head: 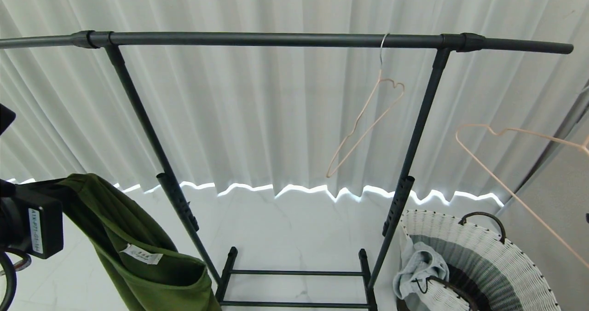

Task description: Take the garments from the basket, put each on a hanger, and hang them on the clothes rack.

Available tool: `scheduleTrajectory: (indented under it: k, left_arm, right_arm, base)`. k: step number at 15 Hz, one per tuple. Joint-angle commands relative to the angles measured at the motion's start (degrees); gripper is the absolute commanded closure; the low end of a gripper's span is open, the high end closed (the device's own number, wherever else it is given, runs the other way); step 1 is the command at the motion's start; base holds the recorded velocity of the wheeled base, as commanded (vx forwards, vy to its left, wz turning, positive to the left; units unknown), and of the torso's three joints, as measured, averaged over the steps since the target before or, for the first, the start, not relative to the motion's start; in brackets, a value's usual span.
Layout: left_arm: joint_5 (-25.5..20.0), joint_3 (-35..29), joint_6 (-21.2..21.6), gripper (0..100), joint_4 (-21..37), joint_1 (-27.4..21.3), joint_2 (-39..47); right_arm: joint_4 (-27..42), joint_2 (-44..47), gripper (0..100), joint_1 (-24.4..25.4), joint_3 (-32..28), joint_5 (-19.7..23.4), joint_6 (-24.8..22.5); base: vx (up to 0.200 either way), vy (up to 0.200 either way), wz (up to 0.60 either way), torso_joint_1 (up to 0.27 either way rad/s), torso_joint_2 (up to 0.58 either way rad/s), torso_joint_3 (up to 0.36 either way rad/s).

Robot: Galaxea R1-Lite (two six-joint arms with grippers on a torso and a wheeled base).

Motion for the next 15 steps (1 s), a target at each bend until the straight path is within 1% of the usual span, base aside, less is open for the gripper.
scheduleTrajectory:
  k: [1, 5, 15]
  left_arm:
    - [0.04, 0.07, 0.02, 100, 0.00, 0.08, 0.05]
    - [0.04, 0.07, 0.02, 100, 0.00, 0.08, 0.05]
    - [0.04, 0.07, 0.10, 100, 0.00, -0.01, 0.14]
  right_arm:
    - [-0.01, -0.05, 100, 0.02, 0.12, -0.01, 0.06]
    - [-0.10, -0.66, 100, 0.02, -0.05, -0.01, 0.06]
    - [-0.10, -2.07, 100, 0.02, -0.05, 0.16, -0.03]
  base:
    - [0.000, 0.000, 0.00, 0.000, 0.00, 0.000]
    - [0.000, 0.000, 0.00, 0.000, 0.00, 0.000]
    - [0.000, 0.200, 0.00, 0.005, 0.00, 0.002]
